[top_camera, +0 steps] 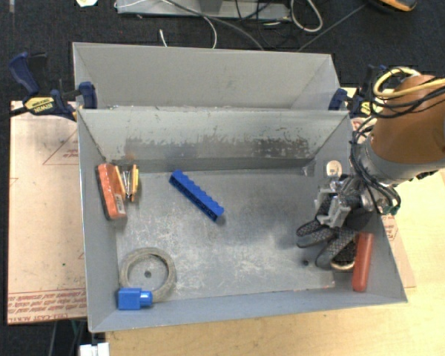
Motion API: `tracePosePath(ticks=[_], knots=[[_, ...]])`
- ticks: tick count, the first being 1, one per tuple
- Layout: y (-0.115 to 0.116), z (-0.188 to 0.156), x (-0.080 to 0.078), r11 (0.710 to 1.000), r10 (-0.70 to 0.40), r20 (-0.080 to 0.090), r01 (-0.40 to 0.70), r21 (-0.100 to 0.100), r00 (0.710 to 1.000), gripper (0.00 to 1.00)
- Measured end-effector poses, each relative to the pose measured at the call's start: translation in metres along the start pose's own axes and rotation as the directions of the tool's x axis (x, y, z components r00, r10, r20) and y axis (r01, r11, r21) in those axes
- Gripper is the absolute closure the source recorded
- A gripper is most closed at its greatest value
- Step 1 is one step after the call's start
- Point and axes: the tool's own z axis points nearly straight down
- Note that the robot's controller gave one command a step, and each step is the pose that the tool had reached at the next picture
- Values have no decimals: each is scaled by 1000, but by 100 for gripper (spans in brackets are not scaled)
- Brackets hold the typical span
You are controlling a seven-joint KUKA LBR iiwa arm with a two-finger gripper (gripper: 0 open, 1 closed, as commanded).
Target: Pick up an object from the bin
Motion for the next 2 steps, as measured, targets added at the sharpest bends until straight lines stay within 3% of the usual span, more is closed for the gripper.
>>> tracePosePath(ticks=[1, 2], knots=[[-5, 29, 5, 1000, 4, 0, -4, -5, 1000, 100], [-3, 5, 15, 1000, -4, 5, 4, -5, 1000, 100]])
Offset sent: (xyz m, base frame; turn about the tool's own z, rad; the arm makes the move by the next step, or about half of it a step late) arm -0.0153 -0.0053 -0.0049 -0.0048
